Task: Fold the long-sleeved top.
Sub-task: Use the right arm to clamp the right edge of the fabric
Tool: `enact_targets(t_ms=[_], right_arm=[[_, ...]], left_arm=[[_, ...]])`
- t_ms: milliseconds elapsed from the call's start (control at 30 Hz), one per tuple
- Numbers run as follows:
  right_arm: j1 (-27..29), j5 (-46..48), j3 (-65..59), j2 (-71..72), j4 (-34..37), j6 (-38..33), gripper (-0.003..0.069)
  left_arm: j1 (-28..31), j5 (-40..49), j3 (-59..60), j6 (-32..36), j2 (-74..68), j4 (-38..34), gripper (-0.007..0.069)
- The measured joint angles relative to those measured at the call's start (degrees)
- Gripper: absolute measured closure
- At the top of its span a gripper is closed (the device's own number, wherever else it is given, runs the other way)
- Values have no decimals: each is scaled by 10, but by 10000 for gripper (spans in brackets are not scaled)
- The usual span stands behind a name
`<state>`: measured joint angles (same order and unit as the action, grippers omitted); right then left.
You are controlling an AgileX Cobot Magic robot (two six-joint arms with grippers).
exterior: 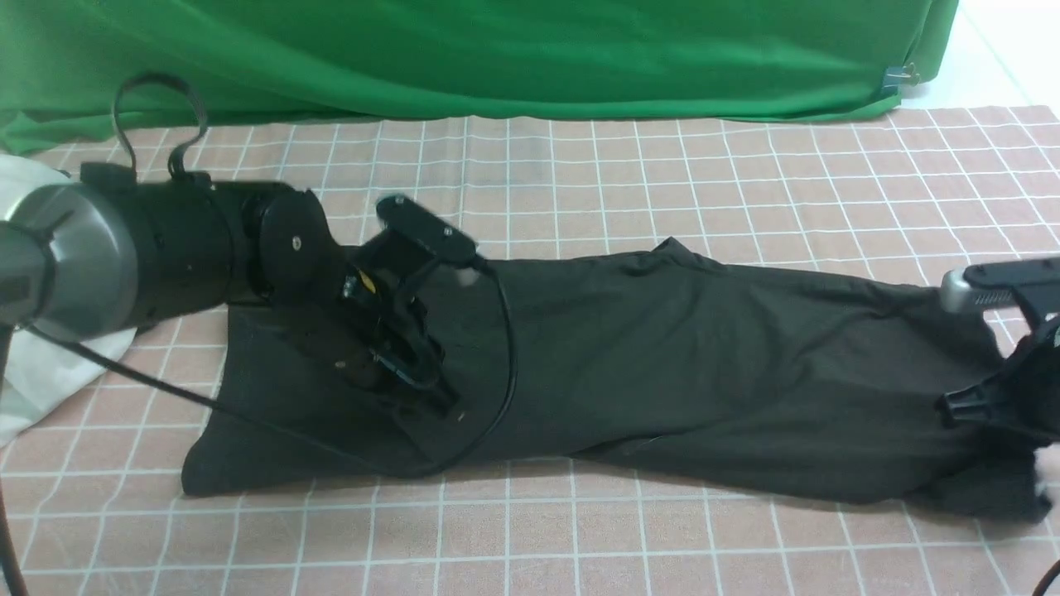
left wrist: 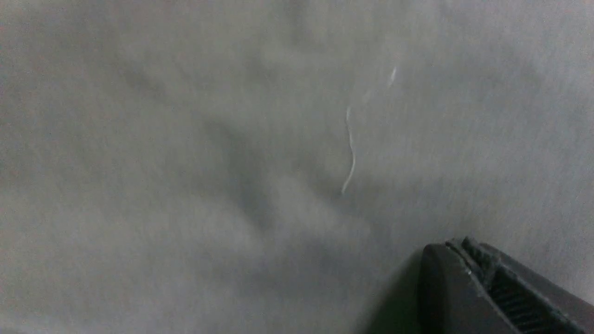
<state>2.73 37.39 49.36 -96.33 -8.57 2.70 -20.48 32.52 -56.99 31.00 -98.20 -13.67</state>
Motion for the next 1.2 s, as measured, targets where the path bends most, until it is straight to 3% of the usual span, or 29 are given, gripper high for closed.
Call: enact_targets(t_ms=[200, 800, 900, 1100, 1200], right_arm=[[27, 27, 39, 0, -45, 10, 587], [29, 38, 52, 0, -43, 2, 587], [29, 38, 52, 0, -40, -5, 587], [29, 38, 52, 1, -38, -10, 587], [29, 38, 52, 1, -35, -15, 587]], left_arm=[[0, 3, 5, -20, 0, 16, 607], [6, 81, 32, -90, 48, 31, 607], [33, 97, 32, -113, 66, 34, 606], [145, 124, 48, -124, 75, 4, 584], [200, 135, 79, -127, 75, -32, 499]])
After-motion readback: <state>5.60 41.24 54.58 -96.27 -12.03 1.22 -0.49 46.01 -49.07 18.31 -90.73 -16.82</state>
